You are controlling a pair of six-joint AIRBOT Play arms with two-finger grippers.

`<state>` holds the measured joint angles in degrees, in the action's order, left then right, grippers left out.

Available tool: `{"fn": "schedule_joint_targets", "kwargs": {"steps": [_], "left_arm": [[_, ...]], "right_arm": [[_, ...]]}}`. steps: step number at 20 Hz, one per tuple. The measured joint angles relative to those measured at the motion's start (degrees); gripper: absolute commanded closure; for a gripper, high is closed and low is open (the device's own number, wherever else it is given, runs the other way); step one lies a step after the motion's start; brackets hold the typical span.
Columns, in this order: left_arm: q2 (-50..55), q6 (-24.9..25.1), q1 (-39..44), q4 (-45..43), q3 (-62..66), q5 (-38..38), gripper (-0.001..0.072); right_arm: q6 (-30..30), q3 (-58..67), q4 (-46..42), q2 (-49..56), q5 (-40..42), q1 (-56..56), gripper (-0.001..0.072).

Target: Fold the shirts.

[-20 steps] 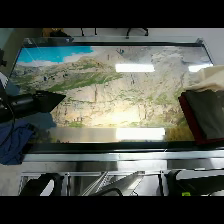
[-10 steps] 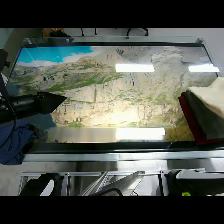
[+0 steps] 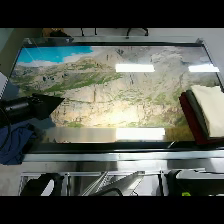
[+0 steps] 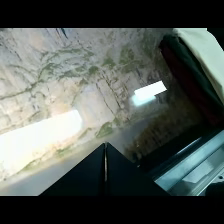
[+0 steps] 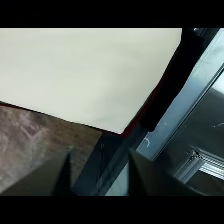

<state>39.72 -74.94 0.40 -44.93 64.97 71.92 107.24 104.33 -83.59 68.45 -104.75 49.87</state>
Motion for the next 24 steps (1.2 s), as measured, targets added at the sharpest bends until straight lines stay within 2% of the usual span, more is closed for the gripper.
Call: {"fn": "schedule_joint_targets", "kwargs": {"steps": [1, 4, 7, 9, 13, 17, 20, 24], "left_arm": [[-0.04, 0.0, 0.0, 0.02, 0.0, -0.2, 0.0695], [-0.13, 0.0, 0.0, 0.04, 0.0, -0.74, 0.0695], [-0.17, -0.02, 0.0, 0.09, -0.13, -1.31, 0.0695], [-0.81, -0.09, 0.0, 0.15, -1.75, -1.49, 0.0695], [-6.08, -1.55, 0.0, 0.13, -12.92, -1.81, 0.0695], [-14.16, -3.54, 0.0, 0.09, -25.92, -1.4, 0.0695], [-19.47, -4.79, 0.02, 0.13, -32.28, -1.14, 0.0695], [-24.15, -5.64, 0.0, 0.13, -36.37, -1.09, 0.0694]], "right_arm": [[-0.2, -0.11, 1.99, 0.0, 0.76, 0.0, 0.0692], [-0.39, -0.33, 10.97, -0.22, 4.35, -1.92, 0.0693], [-1.55, -2.75, 16.76, -2.16, 9.68, -11.45, 0.0693], [-2.43, -7.82, 16.28, -5.18, 14.14, -21.92, 0.0692], [-3.02, -27.23, 8.44, -14.08, 21.66, -48.94, 0.0692], [0.28, -47.84, 4.31, -20.83, 30.88, -69.94, 0.0692], [1.88, -55.8, 3.41, -22.29, 35.58, -77.4, 0.0692], [2.69, -59.56, 3.78, -22.16, 37.88, -80.96, 0.0692]]}}
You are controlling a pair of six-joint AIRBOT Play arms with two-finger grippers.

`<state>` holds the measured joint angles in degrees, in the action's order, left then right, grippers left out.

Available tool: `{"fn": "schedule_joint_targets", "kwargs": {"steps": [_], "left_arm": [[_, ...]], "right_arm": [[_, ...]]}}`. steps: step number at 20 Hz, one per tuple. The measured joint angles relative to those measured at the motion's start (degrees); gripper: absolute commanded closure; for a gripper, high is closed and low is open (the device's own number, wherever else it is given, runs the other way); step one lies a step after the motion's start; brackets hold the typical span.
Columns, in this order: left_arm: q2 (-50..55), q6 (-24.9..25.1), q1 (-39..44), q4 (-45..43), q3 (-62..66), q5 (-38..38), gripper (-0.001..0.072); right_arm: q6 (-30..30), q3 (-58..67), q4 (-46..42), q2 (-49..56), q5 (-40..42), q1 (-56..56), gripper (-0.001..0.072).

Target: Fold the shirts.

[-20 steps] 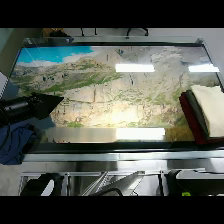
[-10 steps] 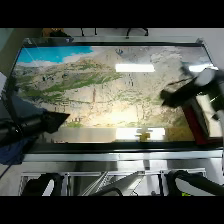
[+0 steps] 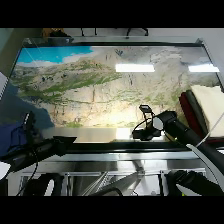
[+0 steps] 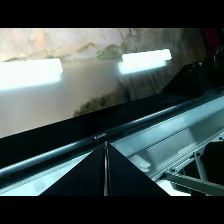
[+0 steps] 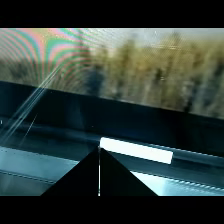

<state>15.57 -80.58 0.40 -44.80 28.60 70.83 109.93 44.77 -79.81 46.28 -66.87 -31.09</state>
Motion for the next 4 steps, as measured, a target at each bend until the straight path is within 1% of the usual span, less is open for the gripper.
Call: {"fn": "schedule_joint_targets", "kwargs": {"steps": [4], "left_arm": [[-3.06, -0.42, 0.0, -0.09, -1.14, 0.0, 0.0694]], "right_arm": [[0.24, -0.96, 0.61, 0.24, 0.74, -0.87, 0.0692]]}}
